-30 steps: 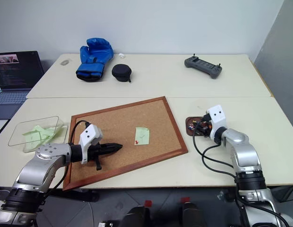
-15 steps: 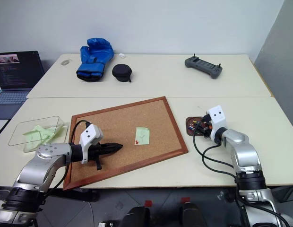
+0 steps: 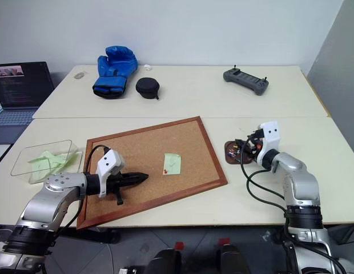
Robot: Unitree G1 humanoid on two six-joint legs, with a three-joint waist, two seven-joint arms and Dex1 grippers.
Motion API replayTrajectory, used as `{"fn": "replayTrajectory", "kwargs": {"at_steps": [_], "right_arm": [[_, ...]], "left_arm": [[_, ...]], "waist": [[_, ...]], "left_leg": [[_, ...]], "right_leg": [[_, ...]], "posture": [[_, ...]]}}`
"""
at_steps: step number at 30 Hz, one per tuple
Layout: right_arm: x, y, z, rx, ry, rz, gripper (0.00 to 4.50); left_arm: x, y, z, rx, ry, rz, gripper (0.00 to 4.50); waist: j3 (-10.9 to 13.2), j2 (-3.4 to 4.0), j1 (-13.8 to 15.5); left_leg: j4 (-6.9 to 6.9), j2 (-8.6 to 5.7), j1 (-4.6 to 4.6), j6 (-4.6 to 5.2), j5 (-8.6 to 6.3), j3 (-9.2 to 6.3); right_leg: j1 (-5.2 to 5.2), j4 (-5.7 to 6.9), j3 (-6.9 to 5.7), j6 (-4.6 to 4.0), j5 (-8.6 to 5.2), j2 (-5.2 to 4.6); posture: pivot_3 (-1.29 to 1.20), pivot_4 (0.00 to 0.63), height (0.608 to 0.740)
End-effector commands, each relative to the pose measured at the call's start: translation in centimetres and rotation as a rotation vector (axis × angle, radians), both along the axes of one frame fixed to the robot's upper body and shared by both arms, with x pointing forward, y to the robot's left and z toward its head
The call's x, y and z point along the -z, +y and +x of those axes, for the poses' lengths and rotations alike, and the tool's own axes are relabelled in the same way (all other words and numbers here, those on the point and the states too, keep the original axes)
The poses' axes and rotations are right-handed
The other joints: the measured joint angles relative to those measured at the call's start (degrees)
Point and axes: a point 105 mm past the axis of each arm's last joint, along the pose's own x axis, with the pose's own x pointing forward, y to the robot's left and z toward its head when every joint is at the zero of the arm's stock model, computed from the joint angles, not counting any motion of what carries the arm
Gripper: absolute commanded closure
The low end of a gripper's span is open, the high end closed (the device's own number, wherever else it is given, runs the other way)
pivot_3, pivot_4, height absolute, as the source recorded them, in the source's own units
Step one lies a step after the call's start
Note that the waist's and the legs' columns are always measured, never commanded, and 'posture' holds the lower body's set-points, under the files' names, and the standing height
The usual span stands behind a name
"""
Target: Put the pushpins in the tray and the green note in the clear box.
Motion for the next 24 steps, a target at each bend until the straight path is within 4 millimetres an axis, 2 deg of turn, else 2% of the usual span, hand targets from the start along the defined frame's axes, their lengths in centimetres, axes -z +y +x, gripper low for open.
{"fn": "replayTrajectory", "kwargs": {"at_steps": [1, 4, 8, 11, 14, 18, 24], "right_arm": [[-3.3, 0.8, 0.1, -0.059, -0.133, -0.023, 1.64], [-3.9, 3.3, -0.9, -0.204, -0.207, -0.115, 1.64], [-4.0, 7.8, -3.1, -0.460, -0.263, -0.163, 1.64], [-3.1, 11.8, -5.8, -0.693, -0.257, -0.133, 1.64], [-1.9, 14.3, -7.3, -0.824, -0.244, -0.126, 1.64], [0.0, 16.6, -7.5, -0.902, -0.230, -0.156, 1.64], [2.2, 19.2, -6.7, -0.947, -0.218, -0.170, 1.64]], "left_arm": [[2.4, 0.5, -0.6, -0.022, 0.082, 0.049, 4.50], [2.4, 0.6, -0.5, -0.022, 0.082, 0.051, 4.50], [2.3, 0.7, -0.5, -0.021, 0.082, 0.054, 4.50], [2.3, 0.6, -0.4, -0.019, 0.078, 0.055, 4.50], [2.2, 0.5, -0.4, -0.015, 0.076, 0.054, 4.50], [2.2, 0.4, -0.5, -0.014, 0.074, 0.052, 4.50], [2.3, 0.6, -1.0, -0.022, 0.080, 0.051, 4.50]], "waist": [[0.0, 0.01, 0.0], [0.0, 0.02, 0.0], [-0.1, 0.09, 0.0], [-0.1, 0.09, 0.0], [-0.1, 0.08, 0.0], [-0.1, 0.07, 0.0], [-0.1, 0.07, -0.1]], "left_leg": [[0.00, 0.00, 0.00, 0.01, 0.00, -0.01], [0.00, -0.01, 0.00, 0.01, 0.01, -0.03], [0.00, -0.01, 0.01, 0.02, 0.01, -0.02], [0.00, 0.00, 0.01, 0.02, 0.01, -0.06], [0.00, 0.01, 0.01, 0.02, 0.01, -0.07], [0.01, 0.00, 0.02, 0.02, 0.02, -0.08], [0.01, 0.01, 0.08, 0.01, 0.02, -0.05]], "right_leg": [[0.00, 0.00, -0.01, 0.00, 0.00, 0.00], [0.01, 0.00, -0.04, 0.00, 0.00, 0.00], [0.00, 0.00, -0.04, 0.00, 0.00, 0.02], [0.01, 0.01, -0.08, 0.00, 0.00, 0.03], [0.03, 0.00, -0.09, 0.00, 0.00, 0.02], [0.03, -0.01, -0.08, 0.01, 0.00, 0.01], [0.03, 0.02, -0.08, 0.00, 0.00, 0.06]], "posture": [[0.00, 0.150, 0.740], [0.00, 0.150, 0.740], [0.00, 0.150, 0.740], [0.00, 0.150, 0.740], [0.00, 0.150, 0.740], [0.00, 0.150, 0.740], [0.00, 0.150, 0.740]]}}
